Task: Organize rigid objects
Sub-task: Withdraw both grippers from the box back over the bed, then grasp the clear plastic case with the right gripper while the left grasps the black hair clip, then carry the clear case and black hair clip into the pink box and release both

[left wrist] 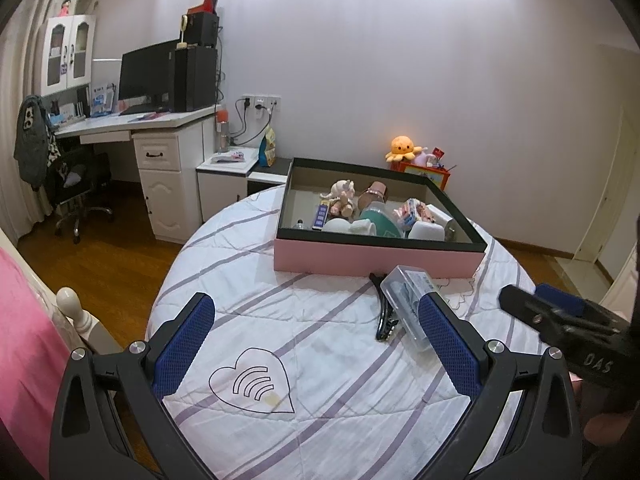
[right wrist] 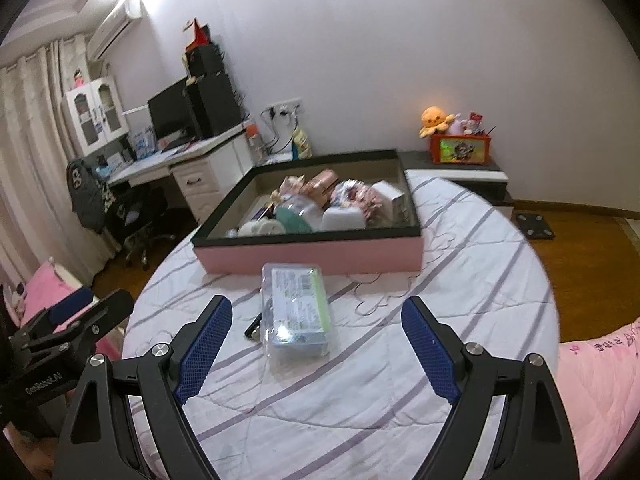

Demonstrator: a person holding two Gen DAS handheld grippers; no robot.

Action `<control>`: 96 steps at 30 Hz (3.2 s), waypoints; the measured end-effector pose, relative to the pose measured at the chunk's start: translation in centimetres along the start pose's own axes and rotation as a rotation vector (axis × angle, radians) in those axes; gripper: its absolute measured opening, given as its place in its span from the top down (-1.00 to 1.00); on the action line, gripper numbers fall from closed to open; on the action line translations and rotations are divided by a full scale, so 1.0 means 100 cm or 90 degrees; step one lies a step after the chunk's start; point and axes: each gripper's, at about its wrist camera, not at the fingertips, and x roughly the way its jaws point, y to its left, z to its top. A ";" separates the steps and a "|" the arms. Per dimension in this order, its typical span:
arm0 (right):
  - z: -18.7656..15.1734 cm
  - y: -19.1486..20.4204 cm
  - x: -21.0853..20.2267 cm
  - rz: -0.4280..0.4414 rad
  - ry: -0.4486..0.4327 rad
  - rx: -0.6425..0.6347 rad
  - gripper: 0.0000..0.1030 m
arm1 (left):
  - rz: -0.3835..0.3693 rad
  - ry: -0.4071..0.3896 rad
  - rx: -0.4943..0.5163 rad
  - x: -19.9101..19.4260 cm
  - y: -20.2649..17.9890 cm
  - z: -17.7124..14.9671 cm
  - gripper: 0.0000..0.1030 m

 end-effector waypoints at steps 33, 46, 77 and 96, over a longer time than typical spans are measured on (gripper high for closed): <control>-0.011 -0.022 0.085 0.027 0.109 0.004 -0.24 | -0.005 0.090 0.017 0.070 -0.007 -0.023 -1.00; -0.007 -0.063 0.082 -0.003 0.102 0.051 -0.25 | 0.002 0.180 0.097 0.142 -0.057 -0.013 -1.00; 0.021 -0.037 0.039 0.040 0.043 0.011 -0.25 | -0.098 0.075 0.080 0.083 -0.036 0.024 0.64; 0.161 -0.049 0.119 0.013 0.055 -0.011 -0.25 | -0.085 0.053 0.058 0.183 -0.016 0.154 0.64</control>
